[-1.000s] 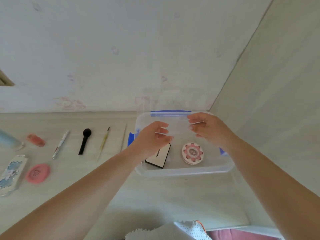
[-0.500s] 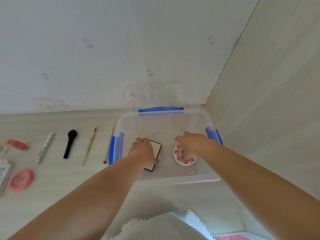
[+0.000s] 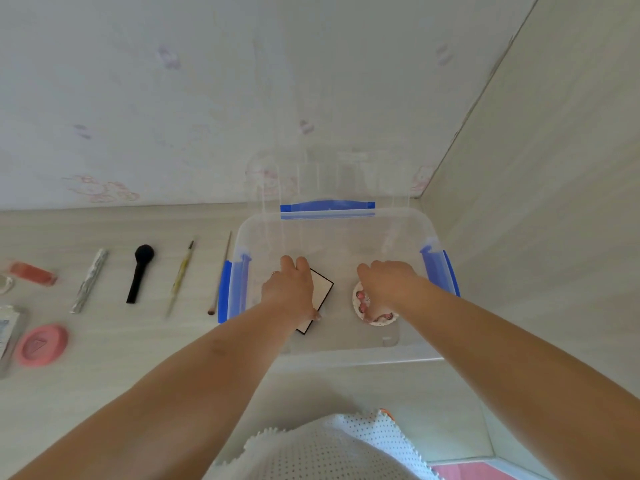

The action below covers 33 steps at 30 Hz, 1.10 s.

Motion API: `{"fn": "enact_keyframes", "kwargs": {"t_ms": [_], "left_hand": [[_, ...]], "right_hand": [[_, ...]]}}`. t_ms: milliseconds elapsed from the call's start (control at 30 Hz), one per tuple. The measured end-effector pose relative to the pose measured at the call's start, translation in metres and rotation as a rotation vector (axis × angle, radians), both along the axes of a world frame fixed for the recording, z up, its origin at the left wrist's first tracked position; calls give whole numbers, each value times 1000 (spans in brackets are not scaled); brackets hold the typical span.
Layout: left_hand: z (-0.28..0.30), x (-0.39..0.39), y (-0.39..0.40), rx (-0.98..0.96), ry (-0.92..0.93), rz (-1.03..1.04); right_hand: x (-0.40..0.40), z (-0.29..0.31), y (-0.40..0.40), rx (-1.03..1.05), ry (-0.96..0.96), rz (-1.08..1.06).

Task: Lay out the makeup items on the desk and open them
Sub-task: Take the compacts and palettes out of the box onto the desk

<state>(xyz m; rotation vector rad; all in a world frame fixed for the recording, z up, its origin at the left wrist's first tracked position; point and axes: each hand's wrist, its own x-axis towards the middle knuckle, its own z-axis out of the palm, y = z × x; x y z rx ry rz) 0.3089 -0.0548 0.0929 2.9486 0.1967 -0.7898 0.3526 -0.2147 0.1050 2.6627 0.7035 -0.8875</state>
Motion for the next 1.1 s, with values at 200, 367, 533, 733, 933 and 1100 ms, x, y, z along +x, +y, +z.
{"fn": "enact_keyframes", "kwargs": {"t_ms": [200,367,533,733,933,1100], "left_hand": [[0,2,0,8,-50,-92],[5,6,3,-157,-61,-53],[26,15,10,-250,-112,-12],[77,16,26,-446,-166,54],[121,-12,67,-725,-267,239],[125,-42,109,-866,-331,411]], "right_hand": [[-1,-1,1,45,-41,-63],[5,1,2,109,-14,-127],[12,15,0,201,-4,-197],[13,66,-5,390,-66,-337],[0,114,-5,724,-40,-560],[-17,126,24,848,8,-576]]}}
